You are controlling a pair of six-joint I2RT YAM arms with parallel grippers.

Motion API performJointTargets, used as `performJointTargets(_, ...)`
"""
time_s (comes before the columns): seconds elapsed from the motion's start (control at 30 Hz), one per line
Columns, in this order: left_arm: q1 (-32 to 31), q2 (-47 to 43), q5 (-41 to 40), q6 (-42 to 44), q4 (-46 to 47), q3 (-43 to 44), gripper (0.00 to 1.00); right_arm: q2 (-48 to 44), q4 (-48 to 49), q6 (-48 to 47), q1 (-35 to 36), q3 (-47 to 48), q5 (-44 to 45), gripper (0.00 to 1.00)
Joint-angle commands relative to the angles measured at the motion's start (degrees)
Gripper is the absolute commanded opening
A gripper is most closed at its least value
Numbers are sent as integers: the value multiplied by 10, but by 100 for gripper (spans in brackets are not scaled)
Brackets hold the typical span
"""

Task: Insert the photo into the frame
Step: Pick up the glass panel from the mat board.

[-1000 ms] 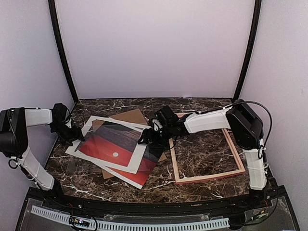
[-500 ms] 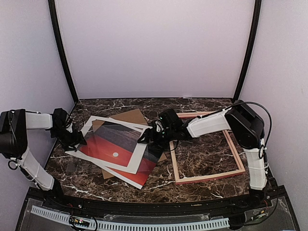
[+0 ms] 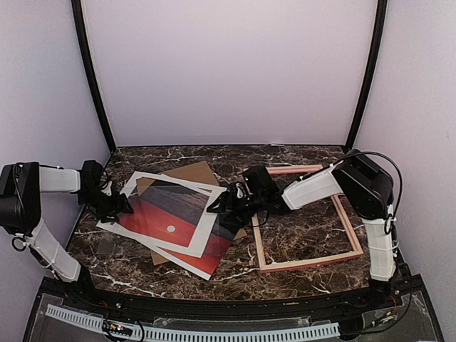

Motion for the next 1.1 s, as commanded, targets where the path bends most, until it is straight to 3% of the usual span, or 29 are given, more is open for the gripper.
performJointTargets(0.0,-16,18,5,-8,-35,-27,72,2,56,37,4,-16,-44,69)
performJointTargets(0.5,-41,17,3,-8,-36,-28,72,-11,149,49,3,-40,-83,53)
performJointTargets(1.07,-72,33,7,-8,-34,-31,72,-7,134,-14,3,-26,-101,50)
